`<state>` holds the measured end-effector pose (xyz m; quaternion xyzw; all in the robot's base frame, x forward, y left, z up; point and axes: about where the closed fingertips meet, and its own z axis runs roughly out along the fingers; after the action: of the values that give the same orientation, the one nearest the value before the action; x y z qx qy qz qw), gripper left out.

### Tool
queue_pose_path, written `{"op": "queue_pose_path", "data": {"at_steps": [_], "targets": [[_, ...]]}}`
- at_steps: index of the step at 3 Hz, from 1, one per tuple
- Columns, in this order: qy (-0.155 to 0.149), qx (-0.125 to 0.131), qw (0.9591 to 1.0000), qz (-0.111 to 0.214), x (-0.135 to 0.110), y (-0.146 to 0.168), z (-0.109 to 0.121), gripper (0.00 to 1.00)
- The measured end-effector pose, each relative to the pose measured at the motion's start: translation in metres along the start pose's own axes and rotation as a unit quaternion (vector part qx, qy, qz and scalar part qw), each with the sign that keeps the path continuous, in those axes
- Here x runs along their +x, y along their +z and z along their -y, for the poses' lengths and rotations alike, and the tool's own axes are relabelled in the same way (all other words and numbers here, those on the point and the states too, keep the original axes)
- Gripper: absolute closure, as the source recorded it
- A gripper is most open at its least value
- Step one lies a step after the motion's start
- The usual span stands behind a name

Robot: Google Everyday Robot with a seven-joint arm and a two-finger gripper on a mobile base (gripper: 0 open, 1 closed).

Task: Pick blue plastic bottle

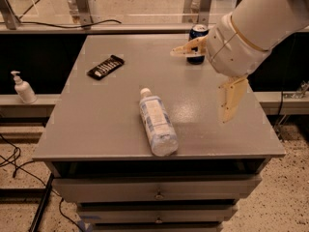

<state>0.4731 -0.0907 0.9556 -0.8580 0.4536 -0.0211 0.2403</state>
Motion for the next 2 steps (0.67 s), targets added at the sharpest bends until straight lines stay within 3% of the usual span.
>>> {"op": "queue_pose_path", "data": {"at_steps": [1,2], "targets": [[-0.128,-0.01,0.9918,0.0,-0.019,0.028,0.013,0.0],[-0.235,-0.048,0.9709,0.003,-0.033,0.069,0.024,0.0]]}}
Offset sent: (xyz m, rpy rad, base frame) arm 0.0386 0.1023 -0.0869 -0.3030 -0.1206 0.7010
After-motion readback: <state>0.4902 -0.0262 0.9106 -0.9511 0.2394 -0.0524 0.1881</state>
